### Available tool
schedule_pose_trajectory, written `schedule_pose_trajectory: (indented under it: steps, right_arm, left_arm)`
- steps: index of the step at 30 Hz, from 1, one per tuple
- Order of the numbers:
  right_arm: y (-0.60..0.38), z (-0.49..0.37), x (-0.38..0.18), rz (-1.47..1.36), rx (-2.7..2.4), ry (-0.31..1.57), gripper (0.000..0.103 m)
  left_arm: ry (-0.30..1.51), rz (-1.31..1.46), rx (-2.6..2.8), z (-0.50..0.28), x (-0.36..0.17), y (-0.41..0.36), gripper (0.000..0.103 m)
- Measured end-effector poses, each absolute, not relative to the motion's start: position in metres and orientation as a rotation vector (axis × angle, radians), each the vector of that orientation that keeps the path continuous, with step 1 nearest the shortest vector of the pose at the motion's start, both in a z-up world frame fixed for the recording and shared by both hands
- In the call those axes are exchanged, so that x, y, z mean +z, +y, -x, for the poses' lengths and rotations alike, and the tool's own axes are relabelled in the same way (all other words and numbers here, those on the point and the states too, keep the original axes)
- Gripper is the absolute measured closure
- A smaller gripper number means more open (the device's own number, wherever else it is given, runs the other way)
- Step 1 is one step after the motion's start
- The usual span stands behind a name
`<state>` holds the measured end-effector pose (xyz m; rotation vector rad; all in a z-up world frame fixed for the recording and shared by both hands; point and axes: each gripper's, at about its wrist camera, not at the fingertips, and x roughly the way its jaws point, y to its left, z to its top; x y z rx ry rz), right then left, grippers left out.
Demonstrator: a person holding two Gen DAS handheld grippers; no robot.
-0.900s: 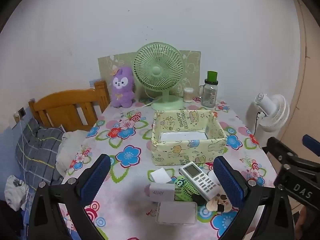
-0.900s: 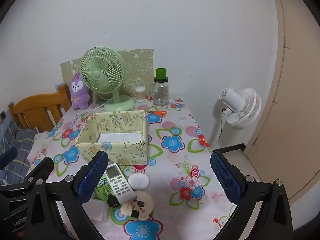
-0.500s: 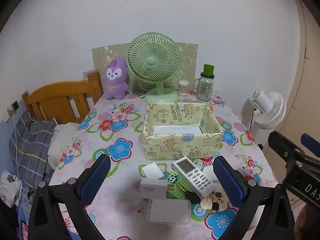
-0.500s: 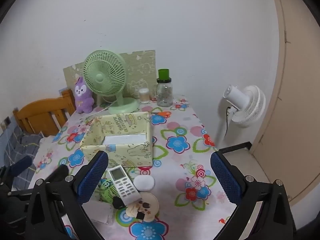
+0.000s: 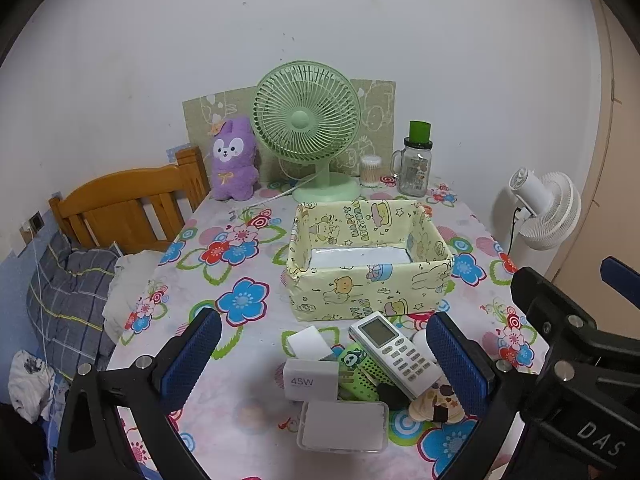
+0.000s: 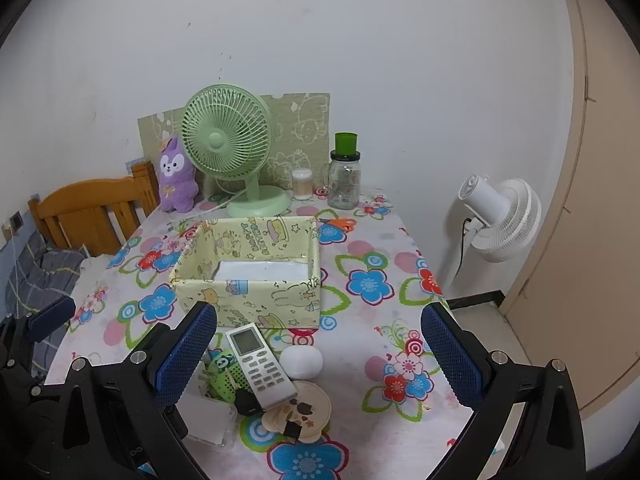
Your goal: Organize rigid objects
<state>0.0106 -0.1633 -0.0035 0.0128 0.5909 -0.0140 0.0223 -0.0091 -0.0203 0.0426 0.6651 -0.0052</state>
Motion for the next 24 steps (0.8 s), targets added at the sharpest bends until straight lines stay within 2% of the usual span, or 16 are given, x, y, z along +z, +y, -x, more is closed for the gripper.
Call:
schedule_pose_trajectory:
  steps: [24]
  right_arm:
    - [-0.1653, -0.0142, -0.0072, -0.022, -0.02, 0.595, 0.0]
  left_arm:
    - [0.664, -0.029, -0.023, -0.0218, -0.0221, -0.0096, 0.0]
